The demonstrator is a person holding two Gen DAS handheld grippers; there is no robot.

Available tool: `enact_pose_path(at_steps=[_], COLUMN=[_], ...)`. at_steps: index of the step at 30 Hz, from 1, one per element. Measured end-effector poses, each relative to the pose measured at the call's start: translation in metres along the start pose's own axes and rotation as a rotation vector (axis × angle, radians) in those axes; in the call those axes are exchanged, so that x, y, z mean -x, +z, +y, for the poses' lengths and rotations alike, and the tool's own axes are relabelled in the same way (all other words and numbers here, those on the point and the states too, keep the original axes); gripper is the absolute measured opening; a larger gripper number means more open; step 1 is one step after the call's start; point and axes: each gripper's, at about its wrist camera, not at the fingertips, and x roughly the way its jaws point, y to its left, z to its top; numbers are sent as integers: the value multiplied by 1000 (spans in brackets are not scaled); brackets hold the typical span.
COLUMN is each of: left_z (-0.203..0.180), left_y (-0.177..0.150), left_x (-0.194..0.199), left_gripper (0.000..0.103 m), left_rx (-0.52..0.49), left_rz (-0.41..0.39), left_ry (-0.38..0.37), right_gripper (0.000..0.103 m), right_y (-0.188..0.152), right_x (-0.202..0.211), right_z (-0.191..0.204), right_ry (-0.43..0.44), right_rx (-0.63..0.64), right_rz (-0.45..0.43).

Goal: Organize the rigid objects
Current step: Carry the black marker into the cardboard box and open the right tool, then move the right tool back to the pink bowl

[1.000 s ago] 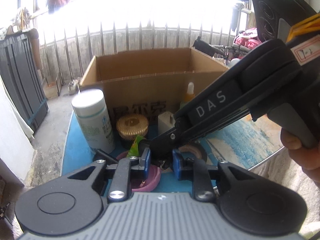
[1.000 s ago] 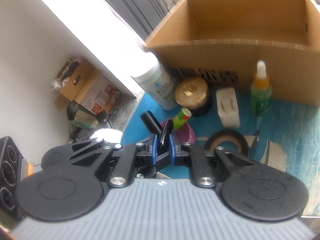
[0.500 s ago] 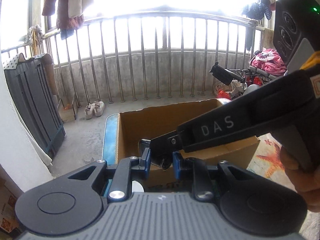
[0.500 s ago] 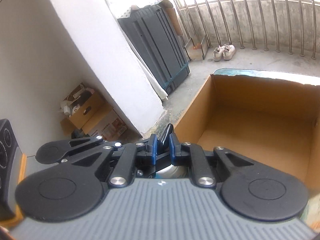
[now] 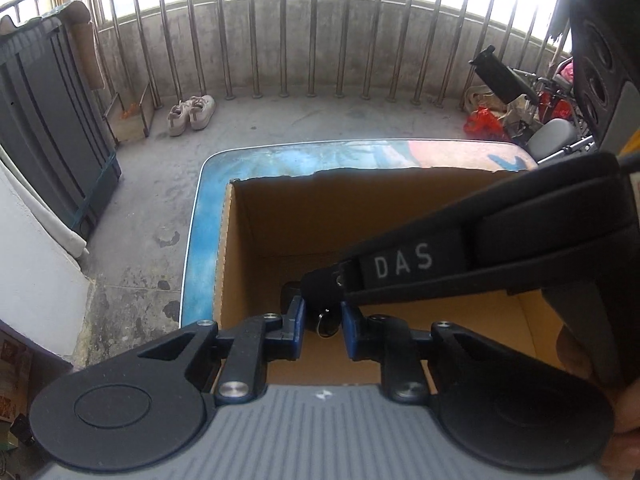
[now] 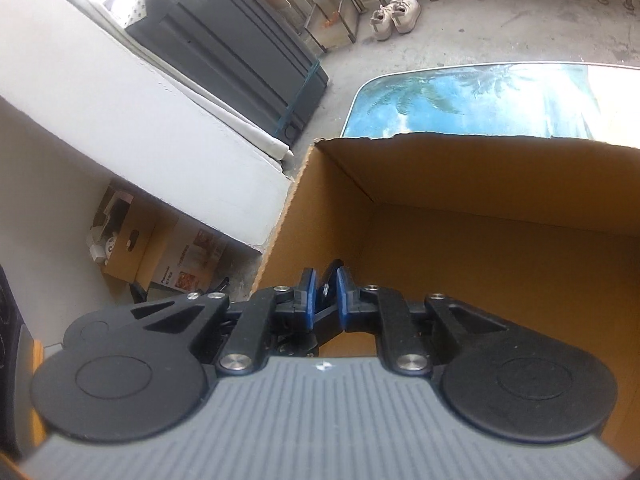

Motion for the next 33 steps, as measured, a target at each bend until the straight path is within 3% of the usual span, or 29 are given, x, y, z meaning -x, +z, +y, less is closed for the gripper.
enact_pose_path(at_steps=[8,16,21,26,33], left_z=[-3,-5,-4,-4,8], left_y=[7,5,2,-8,-43], left_x=[-15,-9,14,60,135], left_gripper=[24,30,38,47,65], left_rx=[-1,8,30,24,22], left_rz=[42,22,-36,-127,-270], left_ry=[68,73,51,5,-45], right_gripper=[7,8,9,9,10], right_y=[10,20,13,-7,-73], right_x=[-56,-66,-29,35,127], right_z=[-26,-43,-43,-33,-7], right_ry=[-17,-13,23,81,194], right_rx=[-55,-88,-79,-38,51], right_rz=[35,-17,-85,-179,-307])
